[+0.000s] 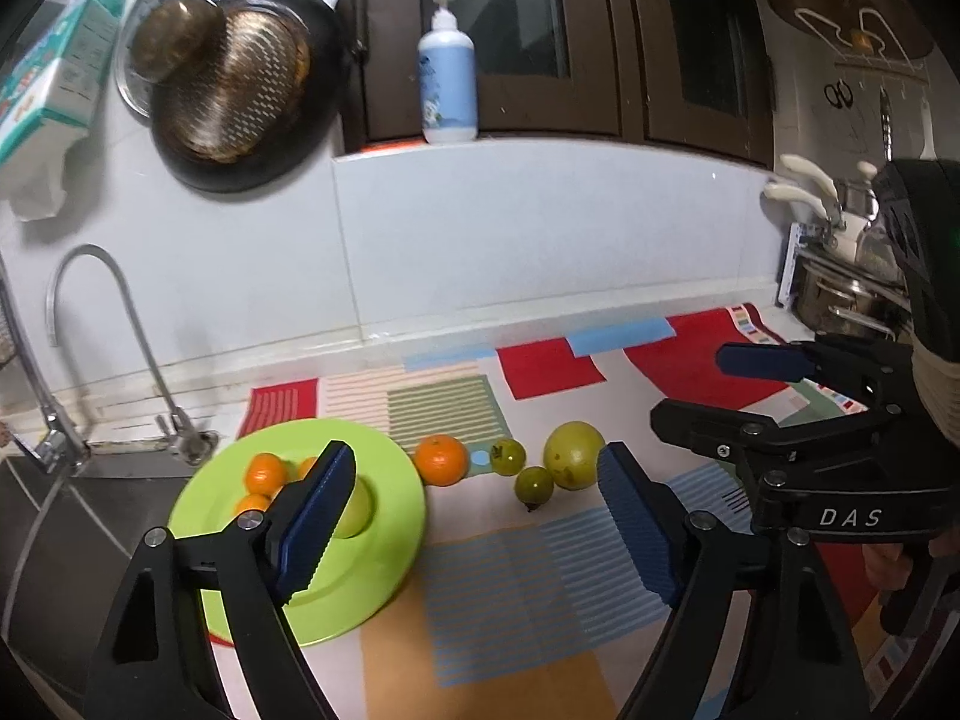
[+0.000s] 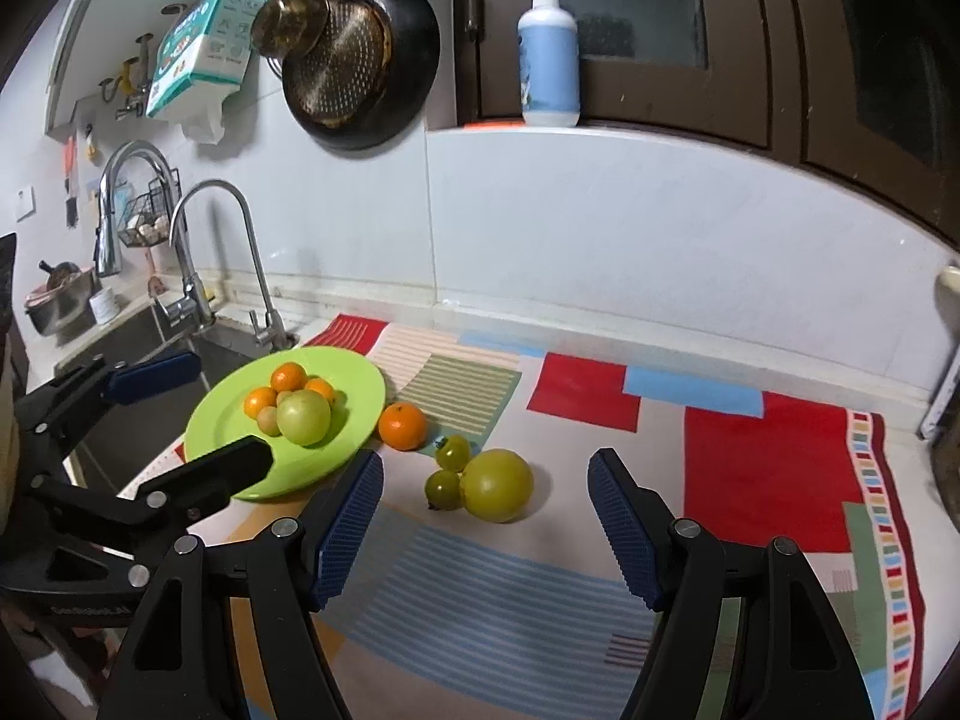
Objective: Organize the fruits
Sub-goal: 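Grasp a small green tomato with the left tool while the right tool grasps the large yellow-green citrus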
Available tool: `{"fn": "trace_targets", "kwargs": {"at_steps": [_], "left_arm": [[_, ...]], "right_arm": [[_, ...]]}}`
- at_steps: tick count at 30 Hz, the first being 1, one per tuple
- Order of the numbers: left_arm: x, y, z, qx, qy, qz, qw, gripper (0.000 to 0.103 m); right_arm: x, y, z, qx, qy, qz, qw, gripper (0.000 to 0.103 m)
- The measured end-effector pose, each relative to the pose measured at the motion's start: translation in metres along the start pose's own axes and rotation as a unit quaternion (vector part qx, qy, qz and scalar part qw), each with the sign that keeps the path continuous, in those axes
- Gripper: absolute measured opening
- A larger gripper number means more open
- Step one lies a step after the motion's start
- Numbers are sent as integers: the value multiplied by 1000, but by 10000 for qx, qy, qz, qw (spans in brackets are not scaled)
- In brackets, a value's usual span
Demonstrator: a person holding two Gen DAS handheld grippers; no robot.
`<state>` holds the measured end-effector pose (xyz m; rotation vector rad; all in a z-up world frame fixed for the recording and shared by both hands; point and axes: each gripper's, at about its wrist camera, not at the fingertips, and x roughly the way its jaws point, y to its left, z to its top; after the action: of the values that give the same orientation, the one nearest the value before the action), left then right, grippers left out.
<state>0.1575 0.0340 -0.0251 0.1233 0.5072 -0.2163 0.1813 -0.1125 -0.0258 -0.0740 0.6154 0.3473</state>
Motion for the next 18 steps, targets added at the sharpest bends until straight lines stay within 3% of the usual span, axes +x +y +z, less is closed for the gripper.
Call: {"fn": "trace_targets", "kwargs": {"at_steps": [9, 13, 15, 18], "left_arm": [[55, -8, -14, 511, 521, -292, 9969, 61], [74, -11, -19, 793, 686, -468, 9934, 58], [84, -12, -21, 906, 804, -638, 9906, 51], [95, -12, -22, 1058, 920, -746, 9873, 47]], "right_arm": [[45, -12, -8, -237, 509, 162, 9983, 70], [63, -14, -13, -400, 764, 217, 9960, 69], [72, -14, -15, -536, 872, 253, 9944, 69], [84, -11, -17, -748, 1005, 378, 9914, 67]]}}
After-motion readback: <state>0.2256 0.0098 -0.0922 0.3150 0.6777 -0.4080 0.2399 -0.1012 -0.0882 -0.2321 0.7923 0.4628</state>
